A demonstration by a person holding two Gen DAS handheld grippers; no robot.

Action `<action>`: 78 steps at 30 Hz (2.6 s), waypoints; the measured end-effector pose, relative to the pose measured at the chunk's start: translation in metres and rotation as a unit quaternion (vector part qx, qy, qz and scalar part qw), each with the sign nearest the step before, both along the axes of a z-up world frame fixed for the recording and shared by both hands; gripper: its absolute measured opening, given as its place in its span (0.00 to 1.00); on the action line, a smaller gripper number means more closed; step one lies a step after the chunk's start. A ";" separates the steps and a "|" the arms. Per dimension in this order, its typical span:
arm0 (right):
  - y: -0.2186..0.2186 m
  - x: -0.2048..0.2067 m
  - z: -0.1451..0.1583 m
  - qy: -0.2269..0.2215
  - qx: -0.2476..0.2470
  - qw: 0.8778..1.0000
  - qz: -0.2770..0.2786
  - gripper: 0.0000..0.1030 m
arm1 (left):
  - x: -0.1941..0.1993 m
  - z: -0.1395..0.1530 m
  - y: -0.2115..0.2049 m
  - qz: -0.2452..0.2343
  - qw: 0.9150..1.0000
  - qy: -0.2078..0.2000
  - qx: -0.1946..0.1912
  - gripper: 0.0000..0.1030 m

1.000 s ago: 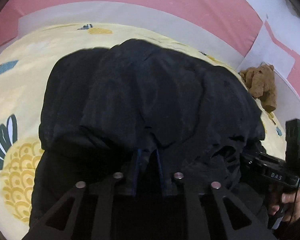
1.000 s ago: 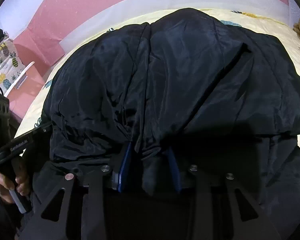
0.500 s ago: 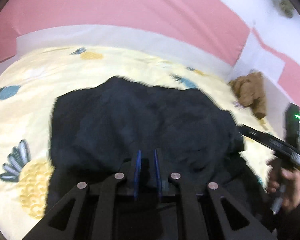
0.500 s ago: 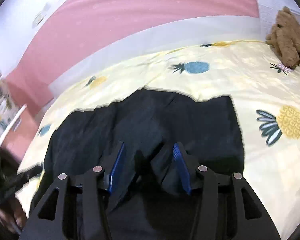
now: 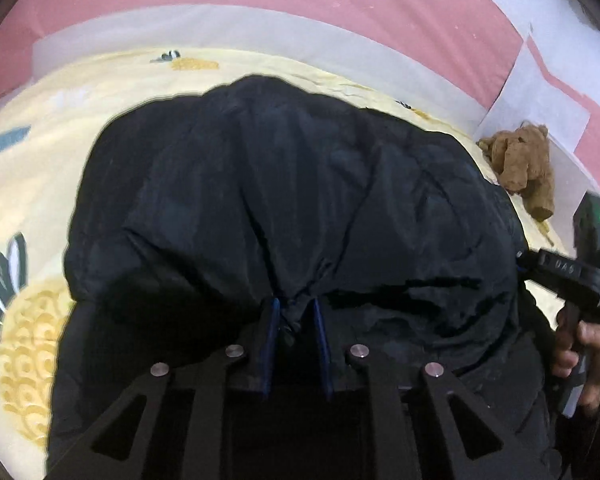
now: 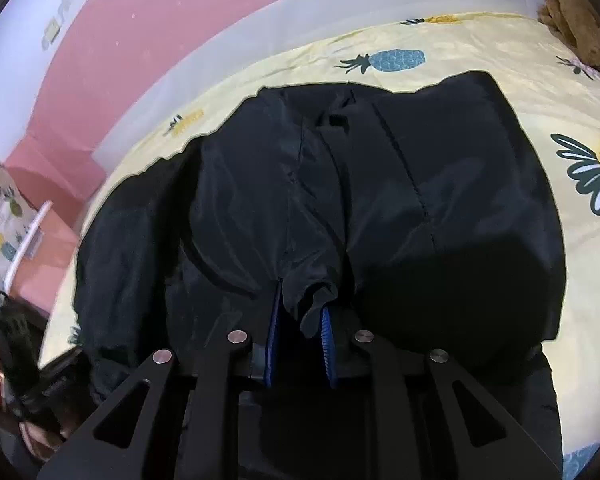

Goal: Fold large clothes

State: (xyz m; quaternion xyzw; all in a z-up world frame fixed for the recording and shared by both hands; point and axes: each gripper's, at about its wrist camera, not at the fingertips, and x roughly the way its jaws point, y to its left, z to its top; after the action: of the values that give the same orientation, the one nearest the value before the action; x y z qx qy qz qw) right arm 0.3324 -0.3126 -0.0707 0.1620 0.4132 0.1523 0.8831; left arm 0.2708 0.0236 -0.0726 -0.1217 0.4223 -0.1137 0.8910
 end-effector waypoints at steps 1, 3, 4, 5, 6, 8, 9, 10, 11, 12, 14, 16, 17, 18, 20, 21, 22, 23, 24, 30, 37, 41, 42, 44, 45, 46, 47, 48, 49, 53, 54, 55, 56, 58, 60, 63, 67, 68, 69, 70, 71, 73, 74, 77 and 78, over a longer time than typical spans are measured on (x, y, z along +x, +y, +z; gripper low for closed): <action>0.000 0.000 0.002 0.001 -0.006 1.000 0.000 0.18 | 0.001 -0.002 -0.001 0.002 1.000 0.000 -0.002 0.19; 0.001 0.000 0.012 0.002 -0.018 1.000 -0.001 0.23 | 0.000 0.001 -0.004 0.004 1.000 0.000 0.007 0.19; -0.001 -0.005 0.021 0.000 -0.028 1.000 -0.005 0.29 | -0.002 0.004 -0.004 0.005 1.000 0.003 0.010 0.19; -0.002 -0.012 0.030 -0.009 -0.036 0.999 -0.011 0.33 | -0.004 0.009 -0.002 0.006 1.000 0.007 0.010 0.19; -0.004 -0.023 0.044 -0.028 -0.045 0.998 -0.017 0.33 | -0.010 0.015 -0.001 0.007 1.000 0.007 0.007 0.18; -0.005 -0.040 0.067 -0.067 -0.057 0.996 -0.020 0.33 | -0.022 0.034 0.002 0.006 1.000 -0.011 -0.003 0.18; -0.001 -0.048 0.076 -0.085 -0.058 0.995 -0.015 0.34 | -0.029 0.045 0.003 0.005 1.000 -0.026 -0.001 0.18; 0.005 -0.054 0.082 -0.096 -0.057 0.994 -0.003 0.36 | -0.032 0.055 0.004 0.005 0.999 -0.042 0.001 0.18; 0.013 -0.057 0.083 -0.099 -0.054 0.994 0.009 0.37 | -0.033 0.060 0.003 0.004 0.999 -0.050 0.000 0.18; 0.023 -0.059 0.081 -0.099 -0.053 0.993 0.027 0.37 | -0.032 0.064 0.001 0.001 0.998 -0.056 -0.004 0.18; 0.044 -0.059 0.064 -0.085 -0.057 0.993 0.062 0.37 | -0.025 0.061 -0.005 -0.008 0.999 -0.050 -0.005 0.18; 0.063 -0.053 0.037 -0.048 -0.063 0.993 0.084 0.37 | -0.016 0.039 -0.012 -0.015 1.000 -0.016 0.003 0.19; 0.070 -0.050 0.022 -0.030 -0.067 0.993 0.091 0.37 | -0.012 0.027 -0.012 -0.014 1.000 0.000 0.006 0.19; 0.076 -0.050 0.008 -0.024 -0.081 0.992 0.091 0.37 | -0.010 0.015 -0.011 -0.010 1.000 0.014 0.010 0.19; 0.081 -0.051 -0.009 -0.029 -0.093 0.992 0.085 0.36 | -0.009 0.002 -0.006 -0.011 1.000 0.008 -0.003 0.19; 0.082 -0.051 -0.011 -0.029 -0.095 0.992 0.083 0.36 | -0.008 -0.001 -0.003 -0.006 1.000 0.010 -0.011 0.20; 0.084 -0.050 -0.012 -0.027 -0.098 0.991 0.083 0.36 | -0.006 -0.002 -0.003 -0.005 1.000 0.011 -0.011 0.20; 0.084 -0.049 -0.010 -0.024 -0.100 0.991 0.083 0.36 | -0.006 -0.003 -0.004 -0.006 1.000 0.011 -0.006 0.20; 0.084 -0.051 -0.007 -0.019 -0.104 0.991 0.084 0.36 | -0.006 -0.002 -0.005 -0.006 1.000 0.011 -0.001 0.20; 0.058 -0.070 0.057 -0.085 -0.087 0.990 0.073 0.37 | -0.027 0.049 -0.001 -0.016 0.999 -0.027 0.010 0.20; 0.027 -0.004 0.053 -0.078 -0.115 0.990 0.009 0.37 | 0.037 0.073 0.016 0.034 0.997 -0.058 0.036 0.20; 0.021 -0.002 0.014 -0.070 -0.107 0.992 0.009 0.37 | 0.057 0.025 0.035 0.046 0.998 -0.025 0.032 0.20; 0.022 -0.004 0.013 -0.073 -0.110 0.991 0.008 0.37 | 0.054 0.020 0.036 0.046 0.998 -0.031 0.029 0.20; 0.024 -0.005 0.022 -0.063 -0.112 0.992 0.006 0.37 | 0.049 0.020 0.038 0.047 0.998 -0.035 0.023 0.20; 0.025 -0.006 0.033 -0.067 -0.108 0.992 0.007 0.37 | 0.048 0.024 0.040 0.048 0.998 -0.032 0.024 0.20; 0.026 -0.007 0.046 -0.084 -0.100 0.991 0.011 0.37 | 0.047 0.029 0.041 0.048 0.998 -0.031 0.027 0.20; 0.025 -0.006 0.057 -0.097 -0.099 0.990 0.012 0.37 | 0.046 0.038 0.039 0.047 0.998 -0.038 0.030 0.20; 0.027 0.000 0.067 -0.108 -0.102 0.989 0.011 0.37 | 0.046 0.050 0.037 0.044 0.997 -0.055 0.032 0.20; 0.028 0.005 0.074 -0.112 -0.103 0.988 0.012 0.37 | 0.048 0.060 0.035 0.042 0.996 -0.072 0.035 0.20; 0.033 0.049 0.067 -0.086 -0.119 0.989 0.009 0.37 | 0.081 0.076 0.025 0.046 0.994 -0.090 0.050 0.20; 0.032 0.059 0.057 -0.067 -0.118 0.991 0.007 0.37 | 0.093 0.070 0.024 0.051 0.994 -0.077 0.054 0.20; 0.030 0.063 0.046 -0.056 -0.117 0.991 0.009 0.37 | 0.102 0.060 0.024 0.053 0.995 -0.063 0.056 0.20; 0.027 0.067 0.036 -0.051 -0.118 0.992 0.010 0.38 | 0.108 0.051 0.027 0.056 0.995 -0.055 0.058 0.20; 0.023 0.064 0.018 -0.055 -0.111 0.992 0.009 0.39 | 0.112 0.033 0.027 0.055 0.995 -0.052 0.061 0.20; 0.020 0.062 0.009 -0.063 -0.105 0.993 0.006 0.39 | 0.108 0.021 0.028 0.054 0.995 -0.060 0.054 0.20; 0.020 0.062 0.010 -0.063 -0.107 0.992 0.003 0.39 | 0.108 0.016 0.028 0.053 0.995 -0.066 0.049 0.20; 0.024 0.036 0.049 -0.084 -0.119 0.989 -0.008 0.41 | 0.101 0.032 0.030 0.058 0.995 -0.061 0.049 0.20; 0.025 0.024 0.059 -0.100 -0.112 0.989 -0.003 0.41 | 0.093 0.039 0.030 0.058 0.995 -0.067 0.045 0.20; 0.028 0.009 0.069 -0.115 -0.103 0.988 0.005 0.41 | 0.082 0.049 0.030 0.055 0.995 -0.077 0.043 0.20; 0.031 -0.002 0.074 -0.122 -0.099 0.987 0.012 0.41 | 0.069 0.058 0.029 0.050 0.994 -0.089 0.043 0.20; 0.038 -0.015 0.078 -0.131 -0.095 0.986 0.026 0.41 | 0.059 0.064 0.028 0.045 0.993 -0.098 0.037 0.20; 0.050 -0.029 0.073 -0.131 -0.092 0.986 0.051 0.41 | 0.037 0.070 0.019 0.023 0.994 -0.108 0.024 0.20; 0.058 -0.030 0.065 -0.120 -0.093 0.986 0.062 0.41 | 0.030 0.069 0.015 0.014 0.994 -0.109 0.022 0.20; 0.074 -0.021 0.029 -0.081 -0.111 0.988 0.077 0.41 | 0.025 0.046 -0.003 -0.008 0.996 -0.080 0.038 0.20; 0.074 -0.020 0.024 -0.082 -0.111 0.987 0.078 0.41 | 0.029 0.035 -0.006 -0.009 0.997 -0.065 0.045 0.20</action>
State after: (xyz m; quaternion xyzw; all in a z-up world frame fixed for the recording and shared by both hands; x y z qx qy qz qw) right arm 0.3129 -0.2382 -0.0464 0.0171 0.3654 0.1861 0.9119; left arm 0.2993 0.0175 -0.0381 -0.0704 0.3696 -0.1105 0.9199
